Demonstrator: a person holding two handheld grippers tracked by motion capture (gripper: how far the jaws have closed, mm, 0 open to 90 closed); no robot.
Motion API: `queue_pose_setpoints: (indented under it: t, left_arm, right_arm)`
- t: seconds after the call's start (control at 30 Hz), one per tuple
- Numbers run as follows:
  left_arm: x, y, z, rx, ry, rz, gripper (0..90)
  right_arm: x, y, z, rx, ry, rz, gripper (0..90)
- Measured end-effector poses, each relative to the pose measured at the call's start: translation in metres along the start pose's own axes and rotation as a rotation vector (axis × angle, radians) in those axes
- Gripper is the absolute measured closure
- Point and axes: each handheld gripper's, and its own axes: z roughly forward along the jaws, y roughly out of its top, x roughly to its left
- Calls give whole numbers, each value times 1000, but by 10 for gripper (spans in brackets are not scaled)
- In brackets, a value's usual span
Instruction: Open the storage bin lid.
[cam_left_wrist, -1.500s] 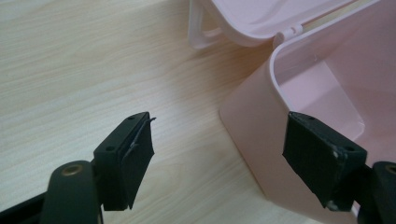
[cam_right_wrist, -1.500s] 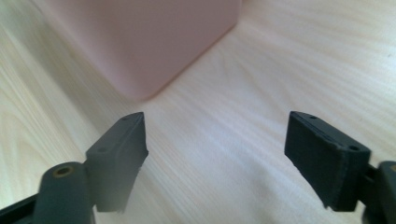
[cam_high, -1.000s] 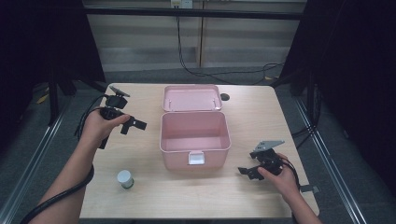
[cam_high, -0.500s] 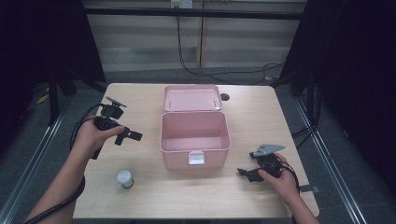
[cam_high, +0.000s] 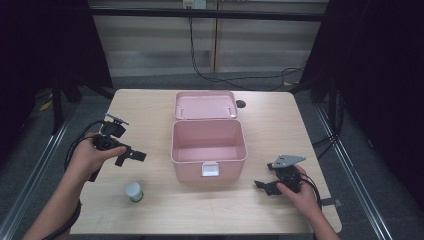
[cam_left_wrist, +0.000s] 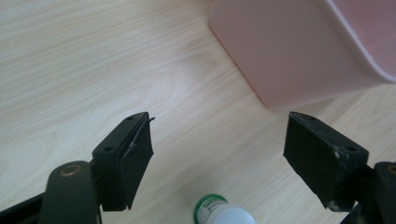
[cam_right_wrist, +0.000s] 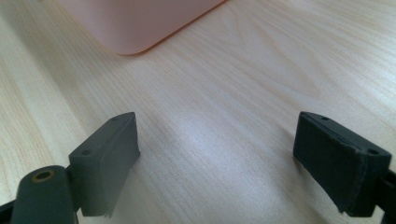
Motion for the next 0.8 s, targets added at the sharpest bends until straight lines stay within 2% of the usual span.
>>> queue_pose_setpoints:
  t: [0.1,0.13,0.2,0.23,0.27,0.43,0.73,0.77,0.8]
  left_arm:
    - [0,-5,-1,5,2,5,235]
    - [0,-7,0,0,4,-5,235]
    - [1,-9,-2,15,-1,7,234]
    - [0,-11,-1,6,1,-11,235]
    - [0,-12,-1,17,1,4,234]
    - [-2,-18,1,21,-1,-1,235]
    - [-5,-34,13,78,-16,4,241]
    - [-5,-36,13,90,-17,17,242]
    - [-7,-37,14,86,-17,6,243]
  right_arm:
    - [0,0,0,0,0,0,135]
    - [0,0,0,0,0,-1,135]
    - [0,0,0,0,-1,-1,135]
    - [0,0,0,0,0,-1,134]
    - [0,0,0,0,-2,-1,135]
    - [0,0,0,0,0,0,135]
    - [0,0,0,0,-1,-1,135]
    - [0,0,0,0,-2,0,135]
    - [0,0,0,0,0,0,135]
